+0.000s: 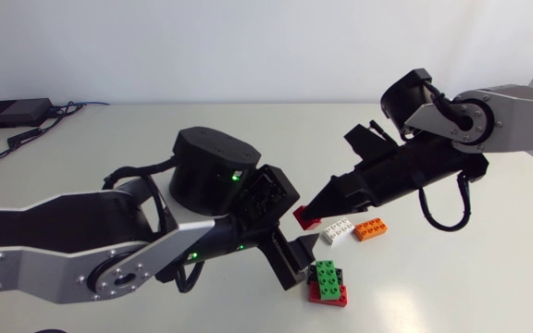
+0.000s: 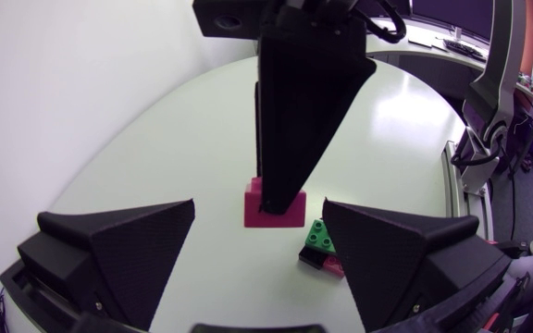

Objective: Sort duplo bricks by size, large to the right and small to the left

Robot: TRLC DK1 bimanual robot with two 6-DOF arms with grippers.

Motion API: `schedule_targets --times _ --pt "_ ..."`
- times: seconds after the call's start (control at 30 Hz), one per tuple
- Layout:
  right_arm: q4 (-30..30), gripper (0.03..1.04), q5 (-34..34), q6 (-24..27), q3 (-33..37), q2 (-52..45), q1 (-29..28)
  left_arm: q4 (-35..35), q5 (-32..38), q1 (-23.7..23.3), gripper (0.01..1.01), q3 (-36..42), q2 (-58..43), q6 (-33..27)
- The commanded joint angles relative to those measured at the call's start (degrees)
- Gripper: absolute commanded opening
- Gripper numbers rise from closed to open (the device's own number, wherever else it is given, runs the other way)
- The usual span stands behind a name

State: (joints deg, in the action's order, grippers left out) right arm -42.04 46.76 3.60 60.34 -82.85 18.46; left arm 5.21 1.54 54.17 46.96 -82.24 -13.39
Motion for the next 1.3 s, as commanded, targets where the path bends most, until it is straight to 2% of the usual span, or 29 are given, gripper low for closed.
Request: schedule_targets --times 0.0,0.1,0.5,0.7,0.73,0.8,0.83,0.93,1.03,1.17,1.27 --pt "0.12 0.32 0.7 -1.31 1.1 -1.0 0.44 0.76 0.22 0.85 0.954 1.73 -1.52 1.61" --pt "0.12 0.32 0.7 -1.57 0.92 -1.0 0.44 1.03 0.22 1.2 0.9 1.47 -1.7 1.87" --pt "-0.23 0.32 0.7 -1.84 -0.04 0.14 0.97 2.79 0.22 1.55 0.321 1.64 -2.58 2.31" --pt "-0.32 0.34 0.96 -1.93 -0.13 0.85 0.79 2.35 0.22 1.29 0.272 1.03 -3.02 2.4" --pt "-0.59 0.46 0.96 -2.01 0.04 0.85 0.44 2.17 0.13 1.2 0.27 0.77 -2.84 2.4" --pt "-1.38 0.91 1.75 -1.93 0.66 0.85 -0.44 1.47 -0.13 0.76 0.27 0.41 -2.58 2.31" --pt "-1.73 1.01 2.28 -1.93 0.84 1.2 -0.97 1.03 -0.4 0.32 0.27 0.06 -2.23 2.23" --pt "-2.08 1.0 2.63 -1.93 1.36 2.69 -3.78 -0.91 -0.57 -1.26 0.27 -1.17 -0.47 1.52" --pt "-2.17 1.0 2.46 -1.75 1.36 4.36 -6.59 -4.42 -0.93 -4.95 0.27 -2.75 2.61 -0.41" --pt "-2.43 1.0 -0.09 1.06 -0.04 4.98 -11.87 -13.12 -2.16 -14.09 0.27 -4.77 7.53 -4.72" --pt "-2.26 1.0 -6.33 4.93 -2.68 4.98 -13.27 -20.51 -3.04 -20.86 0.27 -6.62 10.52 -9.9"
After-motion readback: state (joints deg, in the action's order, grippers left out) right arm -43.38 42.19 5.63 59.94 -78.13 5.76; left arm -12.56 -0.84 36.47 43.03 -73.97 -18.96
